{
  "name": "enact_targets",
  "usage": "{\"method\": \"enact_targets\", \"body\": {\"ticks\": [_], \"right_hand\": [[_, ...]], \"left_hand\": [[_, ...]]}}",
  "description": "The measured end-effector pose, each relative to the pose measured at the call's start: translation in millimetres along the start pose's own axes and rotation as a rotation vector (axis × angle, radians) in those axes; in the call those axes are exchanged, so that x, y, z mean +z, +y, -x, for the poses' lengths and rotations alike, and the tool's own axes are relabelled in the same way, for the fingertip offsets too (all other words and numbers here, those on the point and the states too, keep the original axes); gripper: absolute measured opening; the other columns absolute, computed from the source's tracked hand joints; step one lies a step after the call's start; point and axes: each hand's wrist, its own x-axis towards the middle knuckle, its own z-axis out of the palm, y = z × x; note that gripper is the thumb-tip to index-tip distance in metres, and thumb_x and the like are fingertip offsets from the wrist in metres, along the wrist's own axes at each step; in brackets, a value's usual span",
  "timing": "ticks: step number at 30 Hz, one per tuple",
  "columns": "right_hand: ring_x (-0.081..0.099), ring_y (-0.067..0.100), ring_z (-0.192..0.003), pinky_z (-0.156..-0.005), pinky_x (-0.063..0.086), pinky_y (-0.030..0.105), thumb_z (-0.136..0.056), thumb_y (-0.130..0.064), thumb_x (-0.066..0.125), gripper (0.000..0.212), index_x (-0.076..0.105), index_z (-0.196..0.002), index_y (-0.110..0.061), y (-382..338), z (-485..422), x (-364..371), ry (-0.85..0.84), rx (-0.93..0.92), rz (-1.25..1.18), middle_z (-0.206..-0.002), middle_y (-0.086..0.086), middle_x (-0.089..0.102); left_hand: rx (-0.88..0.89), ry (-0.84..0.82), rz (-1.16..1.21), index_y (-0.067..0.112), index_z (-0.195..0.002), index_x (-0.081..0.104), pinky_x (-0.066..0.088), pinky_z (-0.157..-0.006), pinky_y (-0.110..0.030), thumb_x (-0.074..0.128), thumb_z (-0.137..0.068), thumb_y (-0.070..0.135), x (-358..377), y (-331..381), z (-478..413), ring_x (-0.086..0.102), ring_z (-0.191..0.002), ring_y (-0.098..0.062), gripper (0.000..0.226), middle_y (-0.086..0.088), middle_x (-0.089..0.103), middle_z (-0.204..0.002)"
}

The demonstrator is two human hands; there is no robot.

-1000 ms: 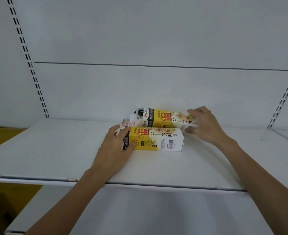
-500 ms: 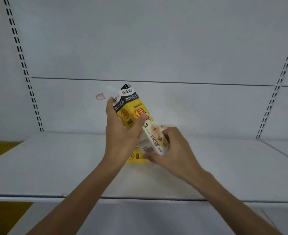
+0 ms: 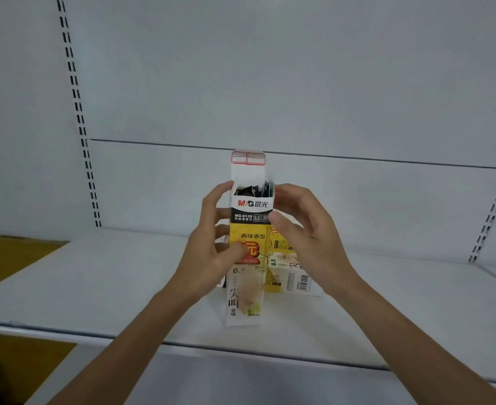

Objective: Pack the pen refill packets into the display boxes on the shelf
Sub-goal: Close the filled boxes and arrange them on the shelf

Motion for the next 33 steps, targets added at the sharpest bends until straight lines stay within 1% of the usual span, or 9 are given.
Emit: {"method": "enact_targets", "body": {"ticks": [5, 8, 12, 17, 19, 22, 24, 28, 33], "right_hand": [[0.059, 0.011, -0.111, -0.080, 0.056, 0.029, -0.090, -0.022, 0.056, 0.016, 0.058, -0.104, -0.028, 1, -6, 7, -0.030, 0.016, -0.054, -0.113, -0.009, 0.063], [0.063, 0.012, -0.104, -0.076, 0.056, 0.027, -0.088, -0.027, 0.054, 0.012, 0.061, -0.097, -0.022, -2, -10, 6, -0.021, 0.021, -0.116, -0.103, -0.011, 0.066], [0.063, 0.014, -0.102, -0.088, 0.053, 0.040, -0.085, -0.025, 0.063, 0.005, 0.065, -0.084, -0.021, -3, -20, 3, 0.031, 0.018, -0.062, -0.103, -0.013, 0.064], [0.063, 0.007, -0.096, -0.071, 0.053, 0.021, -0.084, -0.006, 0.062, 0.012, 0.059, -0.077, -0.015, -7, -26, 1, -0.001, -0.034, -0.091, -0.101, -0.001, 0.064], [0.062, 0.008, -0.098, -0.071, 0.054, 0.022, -0.084, 0.004, 0.059, 0.020, 0.055, -0.079, -0.015, -9, -26, 0, -0.006, -0.059, -0.146, -0.100, 0.003, 0.063], [0.062, 0.016, -0.102, -0.077, 0.055, 0.029, -0.081, 0.000, 0.062, 0.023, 0.054, -0.094, -0.018, -12, -28, -4, -0.053, -0.112, -0.128, -0.099, 0.008, 0.063], [0.061, 0.012, -0.102, -0.076, 0.054, 0.025, -0.080, -0.005, 0.061, 0.028, 0.059, -0.103, -0.021, -18, -29, -5, -0.115, -0.115, -0.073, -0.100, 0.004, 0.062], [0.061, 0.001, -0.094, -0.070, 0.052, 0.016, -0.085, -0.004, 0.062, 0.022, 0.067, -0.093, -0.023, -26, -31, -3, -0.108, -0.131, 0.005, -0.097, -0.006, 0.064], [0.062, 0.007, -0.096, -0.071, 0.054, 0.021, -0.085, -0.004, 0.062, 0.021, 0.069, -0.086, -0.023, -23, -37, -4, -0.104, -0.125, 0.049, -0.096, -0.003, 0.067]], "left_hand": [[0.015, -0.031, -0.011, 0.055, -0.117, 0.027, 0.053, -0.065, -0.019, 0.059, -0.069, 0.015, -2, -2, 0, 0.062, -0.094, -0.004, 0.070, 0.012, 0.055, -0.108], [0.006, -0.028, -0.026, 0.053, -0.115, 0.030, 0.055, -0.067, -0.021, 0.062, -0.070, 0.028, -3, -2, -2, 0.062, -0.094, -0.004, 0.061, 0.013, 0.056, -0.108], [-0.003, -0.024, -0.021, 0.046, -0.111, 0.034, 0.055, -0.065, -0.020, 0.063, -0.070, 0.042, -2, 3, -6, 0.062, -0.091, -0.001, 0.050, 0.008, 0.058, -0.106], [-0.018, -0.032, -0.034, 0.051, -0.108, 0.032, 0.056, -0.070, -0.023, 0.056, -0.066, 0.044, -3, 6, -10, 0.063, -0.091, -0.007, 0.049, 0.012, 0.058, -0.105], [-0.021, -0.024, -0.037, 0.053, -0.110, 0.032, 0.056, -0.069, -0.020, 0.056, -0.067, 0.046, -2, 3, -9, 0.063, -0.091, -0.006, 0.050, 0.016, 0.057, -0.105], [-0.010, 0.012, -0.025, 0.057, -0.113, 0.030, 0.056, -0.070, -0.022, 0.064, -0.075, 0.047, 2, -2, -4, 0.063, -0.093, -0.007, 0.052, 0.013, 0.058, -0.109], [-0.006, 0.037, -0.023, 0.059, -0.113, 0.029, 0.056, -0.070, -0.022, 0.059, -0.072, 0.043, 4, -4, -1, 0.064, -0.094, -0.006, 0.054, 0.016, 0.058, -0.108], [-0.004, 0.044, -0.022, 0.055, -0.119, 0.023, 0.055, -0.069, -0.018, 0.065, -0.073, 0.045, 4, -3, -1, 0.064, -0.093, -0.002, 0.063, 0.012, 0.059, -0.111], [0.012, 0.040, -0.007, 0.056, -0.121, 0.015, 0.053, -0.065, -0.016, 0.061, -0.068, 0.040, 2, -2, -1, 0.066, -0.088, -0.001, 0.072, 0.016, 0.059, -0.105]]}}
